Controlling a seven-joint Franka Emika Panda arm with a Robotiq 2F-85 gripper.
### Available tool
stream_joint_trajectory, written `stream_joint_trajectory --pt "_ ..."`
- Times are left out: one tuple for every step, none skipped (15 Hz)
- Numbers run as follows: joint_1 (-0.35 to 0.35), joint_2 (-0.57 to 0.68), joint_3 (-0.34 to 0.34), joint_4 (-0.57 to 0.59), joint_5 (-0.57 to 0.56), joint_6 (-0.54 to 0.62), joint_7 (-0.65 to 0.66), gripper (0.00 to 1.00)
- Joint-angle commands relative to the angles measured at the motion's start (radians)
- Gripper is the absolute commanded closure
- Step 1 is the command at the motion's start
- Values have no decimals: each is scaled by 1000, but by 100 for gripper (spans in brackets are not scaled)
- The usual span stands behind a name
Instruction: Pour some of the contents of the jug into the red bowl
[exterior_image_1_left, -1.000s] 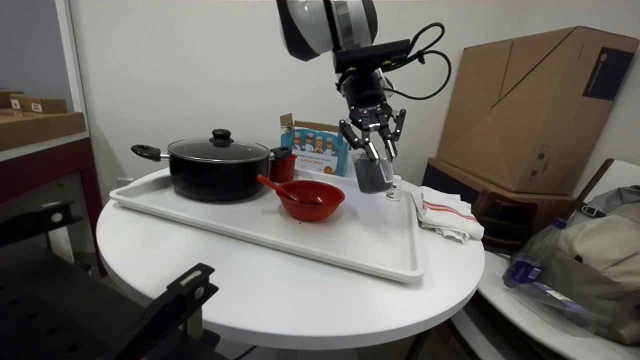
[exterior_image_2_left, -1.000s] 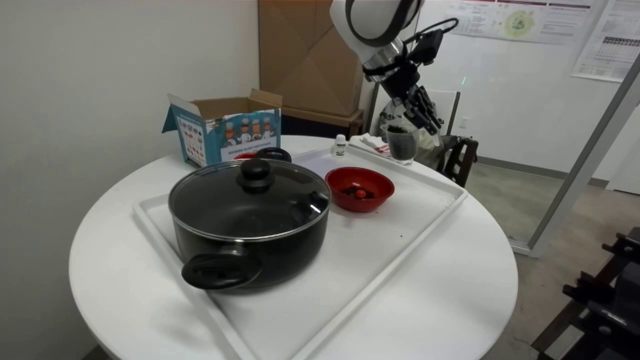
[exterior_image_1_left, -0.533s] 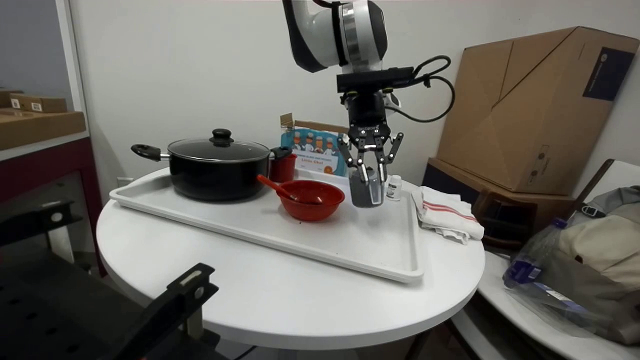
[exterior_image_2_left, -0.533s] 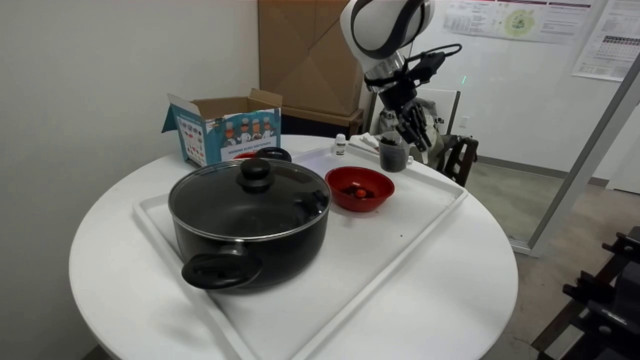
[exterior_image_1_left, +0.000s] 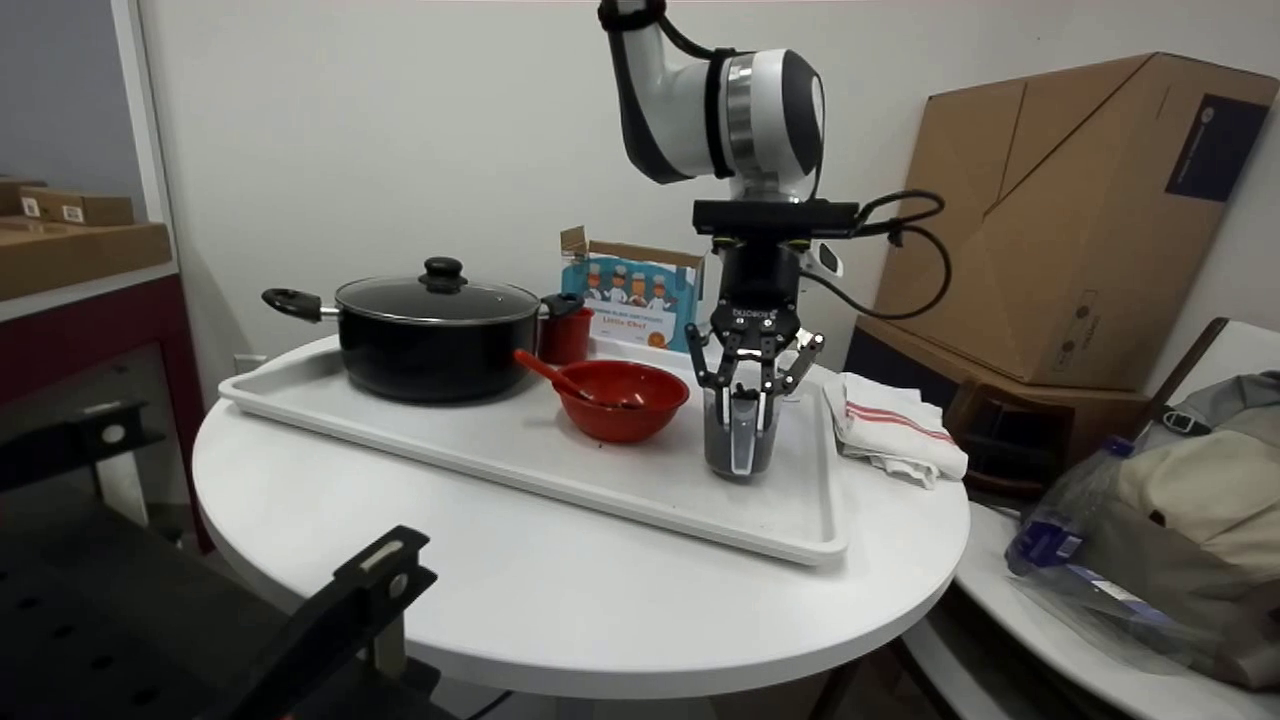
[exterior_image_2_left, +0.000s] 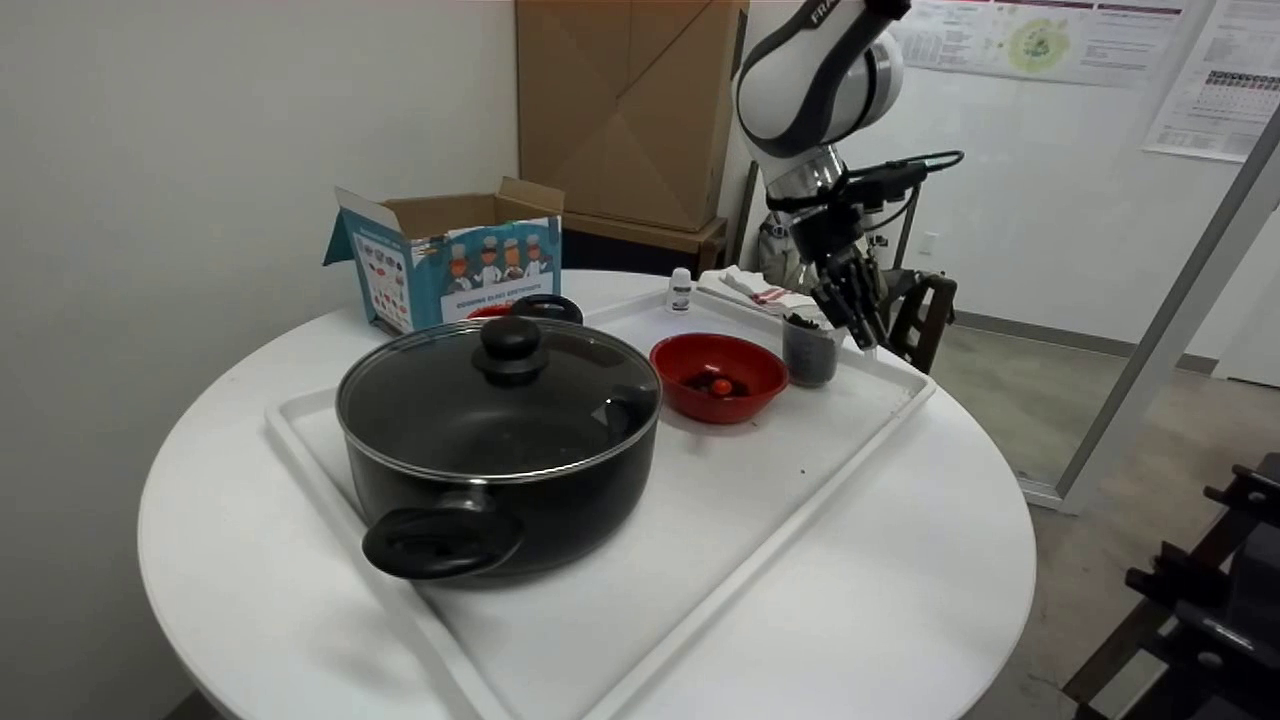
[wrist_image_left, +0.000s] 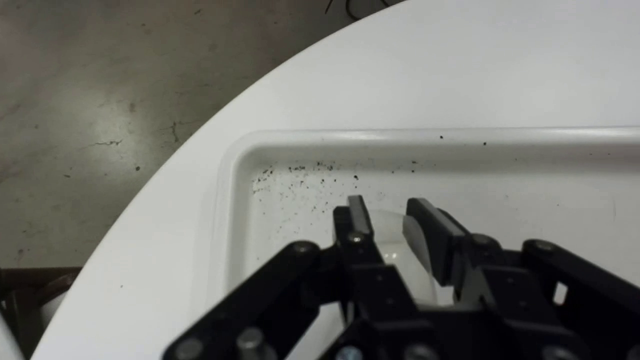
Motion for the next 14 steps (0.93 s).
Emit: stream_joint_trajectory --pt "-33 10 -5 -4 69 0 -40 90" --pt "-40 12 -3 -5 79 -3 -52 64" --pt "-45 13 -2 -4 89 -4 -61 47" --pt "-50 12 0 -3 99 -5 -73 42" --pt "-53 12 2 -2 105 -4 -82 34" --pt "-56 4 5 -6 114 1 -94 27" --pt "-56 -8 8 -12 121 7 -102 19" --pt "-46 -36 7 -30 116 21 -103 13" --pt "-36 -58 6 -40 110 25 -99 5" --pt "-11 -84 -4 -40 98 -7 -68 1" --pt "8 -107 -8 -34 96 -58 -48 0" --pt "25 -140 -9 -38 95 -84 -25 0" --pt "45 -174 -10 -45 89 -106 -4 0" --pt "64 -204 -7 -45 87 -137 16 0"
